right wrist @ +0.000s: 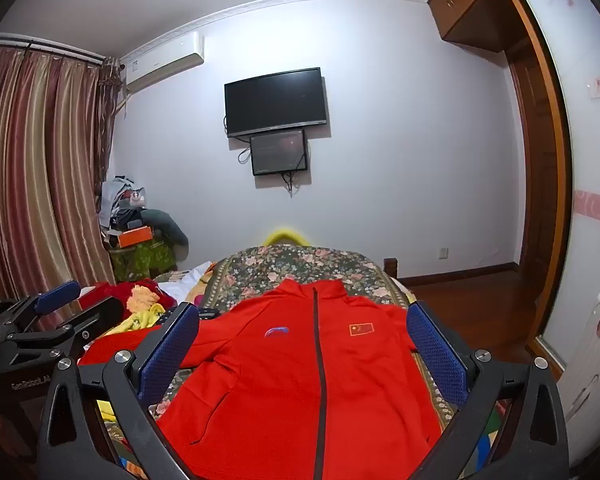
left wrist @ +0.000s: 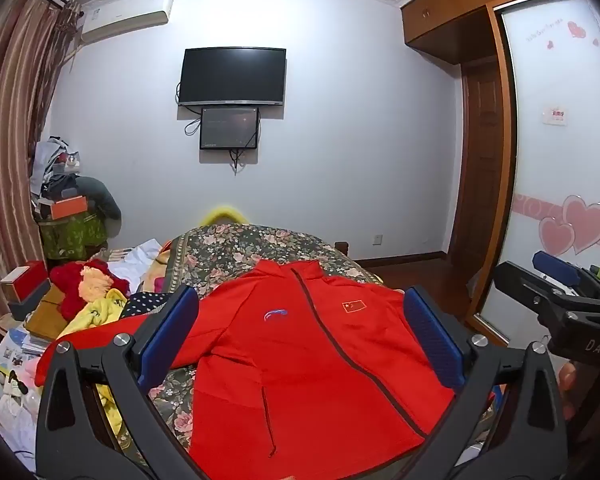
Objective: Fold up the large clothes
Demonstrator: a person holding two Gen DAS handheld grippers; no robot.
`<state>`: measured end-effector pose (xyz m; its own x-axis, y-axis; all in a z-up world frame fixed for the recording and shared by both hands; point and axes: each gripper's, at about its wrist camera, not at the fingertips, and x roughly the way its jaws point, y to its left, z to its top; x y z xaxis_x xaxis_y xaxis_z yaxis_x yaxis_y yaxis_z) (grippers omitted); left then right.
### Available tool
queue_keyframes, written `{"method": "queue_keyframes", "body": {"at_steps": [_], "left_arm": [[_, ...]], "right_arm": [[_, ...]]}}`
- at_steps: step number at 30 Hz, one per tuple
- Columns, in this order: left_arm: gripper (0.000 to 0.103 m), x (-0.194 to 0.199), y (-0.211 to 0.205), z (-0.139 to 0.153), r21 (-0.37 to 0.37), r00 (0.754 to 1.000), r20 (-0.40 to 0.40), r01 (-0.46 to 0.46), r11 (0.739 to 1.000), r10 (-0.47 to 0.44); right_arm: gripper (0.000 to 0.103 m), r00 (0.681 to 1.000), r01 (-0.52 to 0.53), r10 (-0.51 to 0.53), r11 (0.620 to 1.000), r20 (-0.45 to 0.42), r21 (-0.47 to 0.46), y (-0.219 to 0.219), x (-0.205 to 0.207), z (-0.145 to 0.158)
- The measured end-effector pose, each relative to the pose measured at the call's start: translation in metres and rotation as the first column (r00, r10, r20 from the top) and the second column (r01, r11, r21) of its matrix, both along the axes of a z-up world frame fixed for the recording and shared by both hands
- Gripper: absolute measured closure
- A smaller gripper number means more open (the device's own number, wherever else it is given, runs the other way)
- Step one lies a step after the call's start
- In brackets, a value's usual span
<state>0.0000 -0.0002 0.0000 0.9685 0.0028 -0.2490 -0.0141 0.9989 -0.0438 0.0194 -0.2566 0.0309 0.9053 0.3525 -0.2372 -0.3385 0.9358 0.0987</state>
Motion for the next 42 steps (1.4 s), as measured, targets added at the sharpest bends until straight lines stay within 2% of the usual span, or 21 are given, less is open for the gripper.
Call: {"method": "queue_keyframes", "body": {"at_steps": [4, 5, 7, 12, 29, 30, 42], "left_arm": [[0.0, -0.001, -0.001, 0.0, 0.011, 1.0, -0.003, -0.005, 1.0, 0.005], [0.0, -0.003, 0.005, -0.004, -0.023, 1.0, 0.006, -0.004, 1.0, 0.005], [0.0, -0.005, 0.008, -0.004, -0.026, 1.0, 0.001, 0.001, 1.0, -0.001], [0.0, 0.007, 0.005, -0.006, -0.019, 1.0, -0.025, -0.008, 1.0, 0.008], [0.0, 0.007, 0.005, -0.006, -0.009, 1.0, -0.029, -0.004, 1.0, 0.004], [0.0, 0.007, 0.005, -0.006, -0.009, 1.0, -0.03, -0.004, 1.0, 0.003], [0.0, 0.007, 0.005, -0.009, -0.013, 0.999, -0.033, -0.005, 1.0, 0.004]], "right_arm": [[0.0, 1.0, 0.0, 0.0, 1.0, 0.001, 0.001, 0.0, 0.0, 0.0], [0.0, 1.0, -0.001, 0.001, 1.0, 0.001, 0.002, 0.0, 0.0, 0.0], [0.0, 1.0, -0.001, 0.001, 1.0, -0.001, 0.001, 0.0, 0.001, 0.0], [0.0, 1.0, 0.0, 0.0, 1.0, -0.004, 0.0, 0.0, 0.001, -0.001], [0.0, 1.0, 0.001, -0.001, 1.0, -0.012, -0.002, -0.004, -0.001, -0.004], [0.0, 1.0, 0.004, -0.004, 1.0, -0.015, -0.006, 0.0, 0.001, -0.012], [0.0, 1.0, 0.002, -0.002, 1.0, -0.024, -0.013, 0.006, 0.005, -0.02]]}}
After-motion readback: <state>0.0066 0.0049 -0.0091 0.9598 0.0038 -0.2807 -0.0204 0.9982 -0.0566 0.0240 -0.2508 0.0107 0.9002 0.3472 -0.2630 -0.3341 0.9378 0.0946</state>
